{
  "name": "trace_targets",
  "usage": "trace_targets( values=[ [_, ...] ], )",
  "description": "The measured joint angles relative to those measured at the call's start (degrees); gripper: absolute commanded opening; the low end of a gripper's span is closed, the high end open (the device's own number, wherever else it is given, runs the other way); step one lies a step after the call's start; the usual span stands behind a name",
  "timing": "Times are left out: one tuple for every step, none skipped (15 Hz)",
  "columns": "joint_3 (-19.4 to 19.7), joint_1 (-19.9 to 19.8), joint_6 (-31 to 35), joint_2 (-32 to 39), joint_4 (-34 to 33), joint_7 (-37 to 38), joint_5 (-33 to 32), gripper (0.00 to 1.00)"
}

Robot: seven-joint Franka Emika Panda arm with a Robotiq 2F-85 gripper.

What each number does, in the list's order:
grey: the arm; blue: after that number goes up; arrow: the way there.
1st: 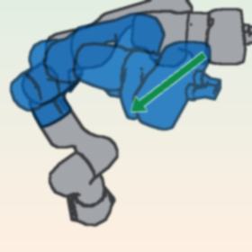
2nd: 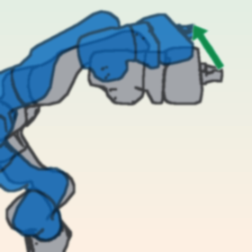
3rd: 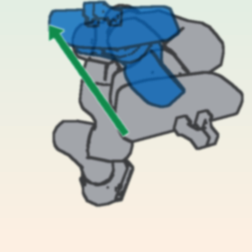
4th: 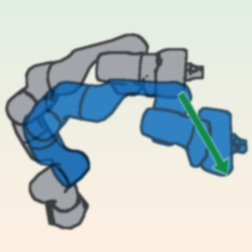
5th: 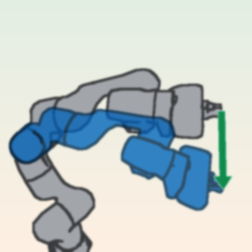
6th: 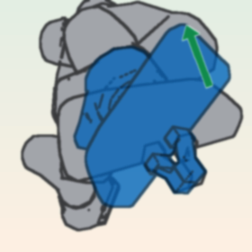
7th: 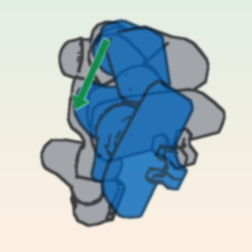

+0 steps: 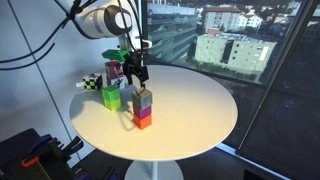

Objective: Put the blue block on the table

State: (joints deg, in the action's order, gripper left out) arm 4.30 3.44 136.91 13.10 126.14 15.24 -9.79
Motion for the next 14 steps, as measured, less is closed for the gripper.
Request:
trace_targets(
  values=[
    [0.0,0.1,-1.5,-0.9,0.0,0.1,0.0,1.0],
    [-0.1,0.2,-3.0,-1.7,0.0,0.1,0.0,1.0],
    [-0.3,0.2,-4.6,-2.5,0.0,0.1,0.0,1.0],
    [-0.4,0.2,-6.4,-3.3,0.0,0.1,0.0,1.0],
    [-0.7,0.2,-8.1,-4.2,0.0,0.1,0.0,1.0],
    [-0.9,0.2,-9.8,-5.0,0.0,0.1,0.0,1.0],
    [-1.2,0.2,-11.5,-5.9,0.1,0.1,0.0,1.0],
    [-1.4,0.2,-13.1,-6.8,0.1,0.1,0.0,1.0],
    [-1.7,0.2,-15.0,-7.9,0.2,0.1,0.0,1.0],
    [-2.0,0.2,-16.9,-9.0,0.2,0.1,0.0,1.0],
    [-2.3,0.2,-18.9,-10.0,0.3,0.1,0.0,1.0],
    [-2.7,0.2,-21.0,-11.2,0.4,0.1,0.0,1.0],
    [-3.1,0.2,-23.2,-12.4,0.6,0.1,0.0,1.0],
    [-3.4,0.2,-25.1,-13.6,0.8,0.1,0.0,1.0]
  ],
)
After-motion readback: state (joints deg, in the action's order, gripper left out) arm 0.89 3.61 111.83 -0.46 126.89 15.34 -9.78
